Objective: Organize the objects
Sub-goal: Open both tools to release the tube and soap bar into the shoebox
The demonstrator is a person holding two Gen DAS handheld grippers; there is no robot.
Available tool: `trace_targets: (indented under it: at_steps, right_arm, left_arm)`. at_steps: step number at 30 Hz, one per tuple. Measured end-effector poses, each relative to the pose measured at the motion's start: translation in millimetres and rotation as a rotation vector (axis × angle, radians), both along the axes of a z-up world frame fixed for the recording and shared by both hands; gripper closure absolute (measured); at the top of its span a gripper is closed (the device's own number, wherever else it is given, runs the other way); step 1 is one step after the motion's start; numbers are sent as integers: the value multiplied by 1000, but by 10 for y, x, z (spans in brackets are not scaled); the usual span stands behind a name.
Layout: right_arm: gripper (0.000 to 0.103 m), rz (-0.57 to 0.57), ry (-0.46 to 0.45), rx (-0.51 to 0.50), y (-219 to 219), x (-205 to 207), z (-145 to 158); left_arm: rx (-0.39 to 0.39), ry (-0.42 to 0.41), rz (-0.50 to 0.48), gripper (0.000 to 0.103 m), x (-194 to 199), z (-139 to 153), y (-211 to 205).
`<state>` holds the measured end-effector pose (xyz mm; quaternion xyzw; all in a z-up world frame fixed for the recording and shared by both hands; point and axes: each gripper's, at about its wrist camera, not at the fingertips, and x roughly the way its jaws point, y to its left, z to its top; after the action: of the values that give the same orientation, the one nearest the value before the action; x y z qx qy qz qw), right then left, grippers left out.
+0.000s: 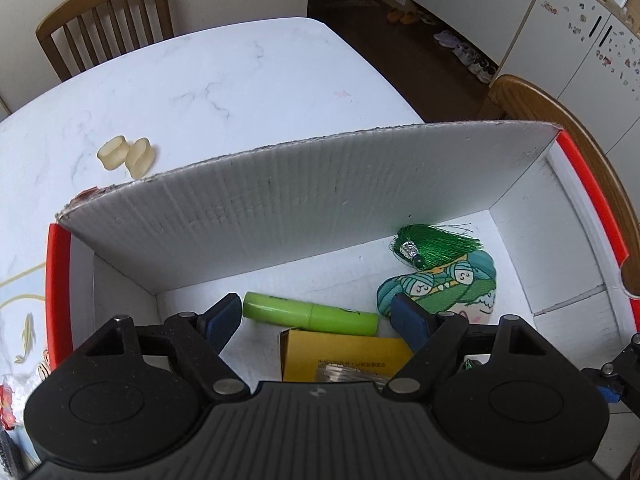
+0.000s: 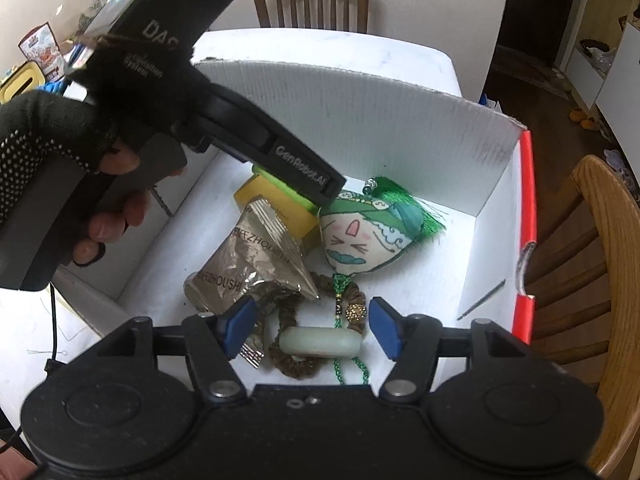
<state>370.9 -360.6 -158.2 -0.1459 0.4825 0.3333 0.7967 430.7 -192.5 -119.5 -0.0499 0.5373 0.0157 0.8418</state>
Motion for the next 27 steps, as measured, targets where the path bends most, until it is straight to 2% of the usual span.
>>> trace_targets:
  at_steps: [6,16,27]
  right_arm:
    - [40,-32,-9,47,-101,-36,121]
    - [38,-104,-40,116,-285,-117,365]
    - [31,-143,-95,189,-183,-396,728]
  left_arm:
    - [-27,-38,-14,21,-147,146,15]
    - [-61,-154,-74,21,-593,598,79]
    - [-115,-277,-109,21,-1245,1100,486]
